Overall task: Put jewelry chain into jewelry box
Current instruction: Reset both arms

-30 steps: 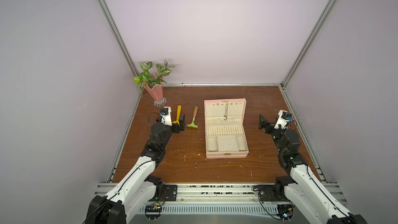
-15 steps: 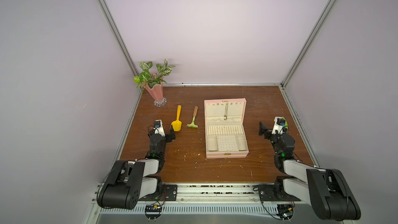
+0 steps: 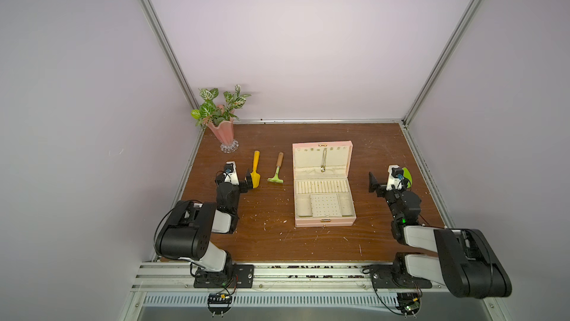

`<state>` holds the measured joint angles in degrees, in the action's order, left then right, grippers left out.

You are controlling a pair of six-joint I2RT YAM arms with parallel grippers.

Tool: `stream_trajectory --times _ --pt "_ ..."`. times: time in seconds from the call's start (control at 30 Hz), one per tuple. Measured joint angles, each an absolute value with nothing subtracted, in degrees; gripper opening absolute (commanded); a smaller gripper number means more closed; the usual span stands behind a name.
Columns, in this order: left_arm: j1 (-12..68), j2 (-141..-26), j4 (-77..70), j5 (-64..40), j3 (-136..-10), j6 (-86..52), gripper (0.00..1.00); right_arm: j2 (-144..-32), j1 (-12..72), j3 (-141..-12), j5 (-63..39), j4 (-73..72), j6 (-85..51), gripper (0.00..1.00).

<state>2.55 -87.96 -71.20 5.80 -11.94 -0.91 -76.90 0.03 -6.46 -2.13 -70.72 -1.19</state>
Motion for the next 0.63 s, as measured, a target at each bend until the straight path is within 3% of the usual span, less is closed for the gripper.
stream_trajectory --times 0.17,0.63 --pt "2.5 -88.0 -71.2 5.8 -11.9 -1.0 0.99 -88.1 1.2 -7.3 -4.1 -75.0 1.3 1.00" --pt "2.5 -88.0 -71.2 5.8 -12.0 -1.0 0.99 -88.8 0.4 -12.1 -4.1 -74.0 1.5 1.00"
